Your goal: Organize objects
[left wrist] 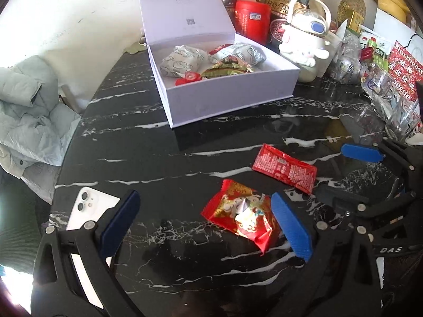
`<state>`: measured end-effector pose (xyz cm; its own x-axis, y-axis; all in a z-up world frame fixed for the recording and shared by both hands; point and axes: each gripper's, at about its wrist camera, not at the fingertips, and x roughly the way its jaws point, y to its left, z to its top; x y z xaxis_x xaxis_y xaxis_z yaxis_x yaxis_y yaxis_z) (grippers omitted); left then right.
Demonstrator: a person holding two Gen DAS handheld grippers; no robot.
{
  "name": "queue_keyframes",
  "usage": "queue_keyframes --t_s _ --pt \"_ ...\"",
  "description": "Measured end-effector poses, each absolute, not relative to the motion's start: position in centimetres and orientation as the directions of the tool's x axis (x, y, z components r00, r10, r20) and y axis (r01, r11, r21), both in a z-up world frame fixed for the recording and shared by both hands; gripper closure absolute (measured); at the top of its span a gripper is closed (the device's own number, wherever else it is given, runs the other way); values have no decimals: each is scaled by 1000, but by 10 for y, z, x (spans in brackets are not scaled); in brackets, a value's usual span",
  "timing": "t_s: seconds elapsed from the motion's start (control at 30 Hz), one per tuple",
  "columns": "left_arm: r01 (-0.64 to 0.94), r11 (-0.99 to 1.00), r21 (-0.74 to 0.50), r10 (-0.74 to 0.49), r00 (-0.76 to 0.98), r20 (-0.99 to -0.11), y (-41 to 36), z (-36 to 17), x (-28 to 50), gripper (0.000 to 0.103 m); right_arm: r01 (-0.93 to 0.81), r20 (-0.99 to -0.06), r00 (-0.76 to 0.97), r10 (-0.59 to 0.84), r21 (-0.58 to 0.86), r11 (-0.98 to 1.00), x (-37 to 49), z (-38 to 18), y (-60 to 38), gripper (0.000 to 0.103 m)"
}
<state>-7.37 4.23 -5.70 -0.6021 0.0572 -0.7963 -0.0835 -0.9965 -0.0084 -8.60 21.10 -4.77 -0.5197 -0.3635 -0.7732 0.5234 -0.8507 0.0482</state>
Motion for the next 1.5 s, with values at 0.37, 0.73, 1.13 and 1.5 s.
queue_keyframes --t_s 0.37,0.73,1.13,1.5 --pt "-86 -995 -45 85 -565 -821 49 -75 -75 3 540 -804 -479 -351 45 -841 -99 -69 206 23" --pt "-90 -994 -69 107 -562 -820 48 -85 -78 3 556 -797 -500 -339 4 -831 -106 -72 196 33" --pt "-54 -995 -83 99 -579 -809 27 -83 -80 3 554 -799 -500 -334 2 -832 -99 -67 189 68" --pt "-92 -986 -135 164 -568 -807 29 -89 -85 3 559 -806 -491 -330 -1 -829 -83 -67 198 64"
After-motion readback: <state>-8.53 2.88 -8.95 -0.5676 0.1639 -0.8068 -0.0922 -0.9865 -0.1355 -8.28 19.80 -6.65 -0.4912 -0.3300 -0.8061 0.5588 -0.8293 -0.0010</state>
